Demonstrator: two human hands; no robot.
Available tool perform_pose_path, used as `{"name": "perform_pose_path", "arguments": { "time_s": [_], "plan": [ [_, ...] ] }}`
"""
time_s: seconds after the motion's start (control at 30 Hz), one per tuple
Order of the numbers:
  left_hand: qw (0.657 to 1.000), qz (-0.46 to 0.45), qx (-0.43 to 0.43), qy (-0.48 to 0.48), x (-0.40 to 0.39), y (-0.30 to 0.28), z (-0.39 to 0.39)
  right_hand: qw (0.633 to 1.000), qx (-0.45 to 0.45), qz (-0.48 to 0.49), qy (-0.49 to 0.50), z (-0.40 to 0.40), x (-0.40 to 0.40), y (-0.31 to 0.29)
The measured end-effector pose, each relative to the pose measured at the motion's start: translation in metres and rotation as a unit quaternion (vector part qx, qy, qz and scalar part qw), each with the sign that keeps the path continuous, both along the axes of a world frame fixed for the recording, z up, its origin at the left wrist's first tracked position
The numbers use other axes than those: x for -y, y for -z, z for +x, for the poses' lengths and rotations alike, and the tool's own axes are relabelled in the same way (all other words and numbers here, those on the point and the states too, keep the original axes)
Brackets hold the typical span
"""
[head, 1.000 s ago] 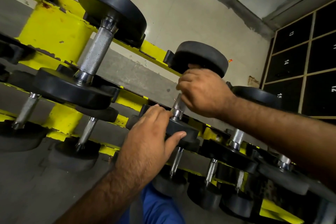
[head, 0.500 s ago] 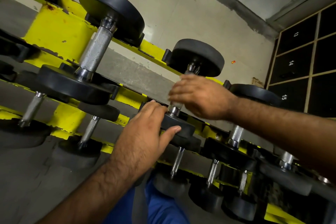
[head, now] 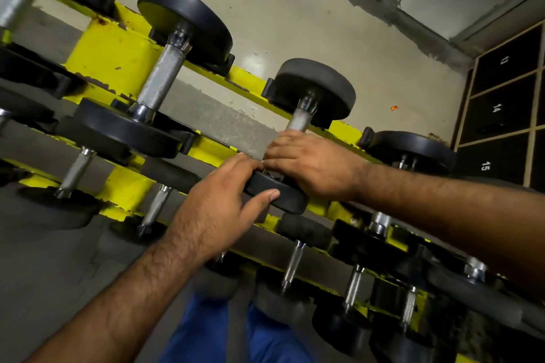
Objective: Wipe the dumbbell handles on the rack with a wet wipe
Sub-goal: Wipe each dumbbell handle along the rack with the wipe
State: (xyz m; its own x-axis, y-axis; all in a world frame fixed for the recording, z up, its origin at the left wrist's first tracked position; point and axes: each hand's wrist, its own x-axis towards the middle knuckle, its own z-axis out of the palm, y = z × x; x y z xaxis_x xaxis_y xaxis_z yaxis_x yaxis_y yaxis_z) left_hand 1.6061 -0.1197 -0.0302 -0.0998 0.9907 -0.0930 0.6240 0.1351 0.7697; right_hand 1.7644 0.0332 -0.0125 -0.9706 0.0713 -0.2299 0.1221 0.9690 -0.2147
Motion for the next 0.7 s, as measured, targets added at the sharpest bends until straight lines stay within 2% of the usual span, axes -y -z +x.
{"name": "perform_pose_path", "arguments": {
  "time_s": [0.03,0.13,0.2,0.33,0.4,0.43,0.53,0.6,0.63,0.7],
  "plan": [
    [1.000,0.001,-0.001,-0.001,0.000,0.000,0.000,1.000,0.008,0.001,-0.007,-0.002,-0.007,-0.003],
    [1.000,-0.004,-0.002,-0.008,0.002,0.000,-0.001,0.995,-0.025,0.064,0.072,-0.003,-0.035,-0.001],
    [1.000,-0.004,0.002,-0.022,0.002,-0.001,0.001,0.991,-0.033,0.092,0.088,-0.004,-0.028,0.006],
    [0.995,-0.027,0.042,-0.091,-0.003,-0.008,0.011,0.999,-0.014,0.027,0.014,-0.005,-0.001,0.007],
    [0.992,-0.045,0.016,-0.113,-0.003,-0.011,0.016,0.997,-0.056,0.017,0.048,-0.004,-0.006,0.000],
    [0.991,-0.050,-0.001,-0.124,-0.003,-0.013,0.019,0.991,-0.088,0.009,0.097,-0.002,-0.007,-0.003],
    [0.986,-0.045,-0.054,-0.149,0.001,-0.026,0.032,0.949,-0.160,-0.053,0.266,0.010,0.003,-0.022],
    [0.984,-0.032,-0.076,-0.157,0.005,-0.040,0.045,0.910,-0.166,-0.127,0.359,0.021,0.015,-0.034],
    [0.984,-0.024,-0.082,-0.159,0.008,-0.046,0.052,0.884,-0.156,-0.174,0.405,0.027,0.019,-0.037],
    [0.984,-0.016,-0.083,-0.159,0.013,-0.061,0.069,0.808,-0.121,-0.286,0.501,0.041,0.027,-0.040]
  ]
}}
